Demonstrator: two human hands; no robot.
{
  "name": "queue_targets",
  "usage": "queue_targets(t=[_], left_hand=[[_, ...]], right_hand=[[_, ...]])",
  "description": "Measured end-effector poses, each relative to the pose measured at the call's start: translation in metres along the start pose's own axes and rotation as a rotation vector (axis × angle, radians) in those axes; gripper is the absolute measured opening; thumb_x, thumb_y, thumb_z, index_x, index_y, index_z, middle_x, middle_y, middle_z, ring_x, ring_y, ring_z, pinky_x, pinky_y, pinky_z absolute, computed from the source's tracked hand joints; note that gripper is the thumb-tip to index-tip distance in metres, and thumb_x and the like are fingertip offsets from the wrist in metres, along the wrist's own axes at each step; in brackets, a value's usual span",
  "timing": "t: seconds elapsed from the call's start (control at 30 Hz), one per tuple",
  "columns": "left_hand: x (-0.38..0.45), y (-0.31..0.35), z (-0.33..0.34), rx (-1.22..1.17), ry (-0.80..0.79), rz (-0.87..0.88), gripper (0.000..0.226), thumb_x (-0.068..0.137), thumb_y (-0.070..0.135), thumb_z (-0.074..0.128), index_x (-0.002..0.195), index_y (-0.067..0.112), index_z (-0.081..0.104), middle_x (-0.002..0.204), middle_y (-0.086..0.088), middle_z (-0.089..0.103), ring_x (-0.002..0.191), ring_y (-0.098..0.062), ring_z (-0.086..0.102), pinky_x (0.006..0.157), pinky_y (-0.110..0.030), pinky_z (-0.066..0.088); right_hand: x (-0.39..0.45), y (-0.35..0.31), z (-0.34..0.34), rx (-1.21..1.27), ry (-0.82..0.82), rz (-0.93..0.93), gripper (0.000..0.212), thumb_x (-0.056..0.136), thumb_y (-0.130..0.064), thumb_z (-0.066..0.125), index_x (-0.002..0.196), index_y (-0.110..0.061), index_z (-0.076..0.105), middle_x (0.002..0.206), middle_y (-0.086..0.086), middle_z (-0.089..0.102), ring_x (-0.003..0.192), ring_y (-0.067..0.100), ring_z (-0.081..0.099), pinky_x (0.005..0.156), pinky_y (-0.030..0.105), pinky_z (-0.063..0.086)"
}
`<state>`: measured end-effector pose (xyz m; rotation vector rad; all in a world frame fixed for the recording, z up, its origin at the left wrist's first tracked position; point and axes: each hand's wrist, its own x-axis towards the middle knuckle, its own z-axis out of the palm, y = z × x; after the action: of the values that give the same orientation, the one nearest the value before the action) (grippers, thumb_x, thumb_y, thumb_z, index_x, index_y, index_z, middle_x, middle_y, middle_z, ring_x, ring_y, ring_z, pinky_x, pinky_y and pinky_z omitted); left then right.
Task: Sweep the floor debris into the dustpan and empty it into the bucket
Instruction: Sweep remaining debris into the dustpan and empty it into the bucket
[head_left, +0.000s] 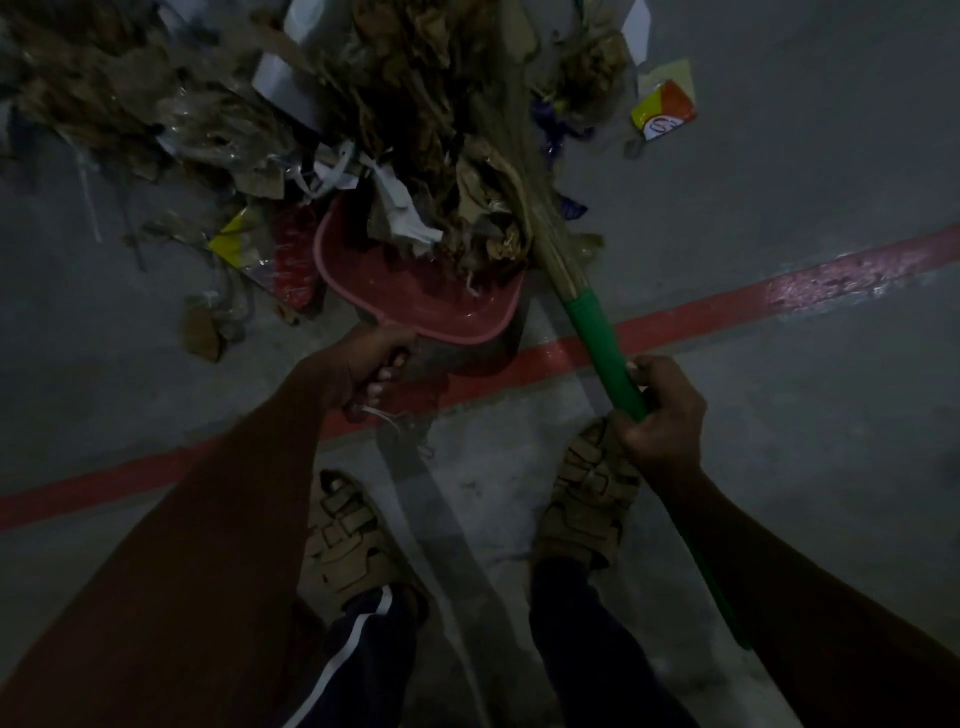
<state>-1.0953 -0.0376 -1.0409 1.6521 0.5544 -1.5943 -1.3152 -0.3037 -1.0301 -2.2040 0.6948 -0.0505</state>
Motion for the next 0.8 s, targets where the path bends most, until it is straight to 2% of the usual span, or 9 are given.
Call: queue_targets(t=[0.1,0.2,0.33,0.43,0.53,0.6,0.67,0.8], left_hand=[[0.0,-0.002,0.0,0.011,0.013,-0.002,0.025,0.061,0.032,0.059,0.05,0.017,0.042,0.042,0.0,0.027,0.029,-0.014,0.022,0.047,-0.017,0.019],[-0.002,0.0,0.003,0.02,0.013,-0.008,0.024,0.062,0.033,0.058,0.053,0.017,0.042,0.043,-0.001,0.028,0.031,-0.014,0.022,0.047,-0.017,0.021],[-0.005,0.003,0.001,0.039,0.032,0.0,0.028,0.071,0.03,0.059,0.054,0.016,0.043,0.045,-0.001,0.029,0.032,-0.015,0.023,0.044,-0.016,0.022],[-0.005,0.004,0.001,0.066,0.057,0.006,0.036,0.088,0.021,0.055,0.054,0.015,0.043,0.044,-0.002,0.031,0.032,-0.015,0.025,0.04,-0.015,0.023],[-0.004,0.006,-0.005,0.091,0.076,0.009,0.039,0.09,0.022,0.054,0.054,0.014,0.044,0.043,-0.002,0.032,0.03,-0.015,0.026,0.04,-0.014,0.023],[-0.004,0.01,-0.011,0.12,0.067,-0.009,0.037,0.09,0.025,0.054,0.056,0.014,0.044,0.044,-0.002,0.032,0.031,-0.015,0.027,0.042,-0.014,0.024],[-0.005,0.015,-0.016,0.153,0.058,-0.038,0.036,0.091,0.024,0.051,0.058,0.013,0.041,0.045,-0.001,0.031,0.029,-0.013,0.027,0.038,-0.013,0.023],[-0.013,0.027,-0.024,0.238,0.036,-0.098,0.043,0.097,0.025,0.046,0.057,0.014,0.035,0.038,0.002,0.029,0.026,-0.01,0.024,0.032,-0.01,0.021]], right_hand=[[-0.014,-0.003,-0.006,-0.01,-0.019,-0.056,0.034,0.067,-0.004,0.071,0.099,0.003,0.063,0.094,0.012,0.062,0.079,0.022,0.06,0.06,0.033,0.053],[-0.02,-0.006,-0.013,-0.022,0.045,-0.062,0.033,0.066,-0.005,0.071,0.097,0.004,0.065,0.096,0.014,0.065,0.079,0.022,0.061,0.062,0.023,0.05],[-0.005,-0.018,-0.02,-0.003,0.221,0.058,0.039,0.059,-0.001,0.067,0.098,-0.002,0.065,0.092,0.003,0.064,0.064,0.022,0.055,0.054,0.025,0.044],[0.019,-0.022,-0.022,0.002,0.291,0.09,0.042,0.06,0.005,0.072,0.1,-0.006,0.065,0.089,0.002,0.064,0.062,0.023,0.055,0.053,0.029,0.044],[0.051,-0.015,-0.02,-0.039,0.329,0.089,0.037,0.066,-0.001,0.073,0.102,-0.009,0.066,0.093,0.006,0.068,0.066,0.022,0.058,0.056,0.032,0.046],[0.072,-0.008,-0.017,-0.092,0.319,0.098,0.037,0.067,-0.005,0.07,0.103,-0.009,0.067,0.096,0.006,0.069,0.071,0.017,0.058,0.06,0.027,0.044],[0.087,-0.001,-0.013,-0.123,0.281,0.106,0.038,0.062,-0.002,0.067,0.1,-0.005,0.068,0.095,0.009,0.068,0.077,0.018,0.059,0.062,0.023,0.04],[0.086,0.009,0.004,-0.065,0.157,0.067,0.032,0.06,-0.001,0.068,0.092,-0.001,0.065,0.092,0.014,0.064,0.083,0.023,0.059,0.065,0.027,0.043]])
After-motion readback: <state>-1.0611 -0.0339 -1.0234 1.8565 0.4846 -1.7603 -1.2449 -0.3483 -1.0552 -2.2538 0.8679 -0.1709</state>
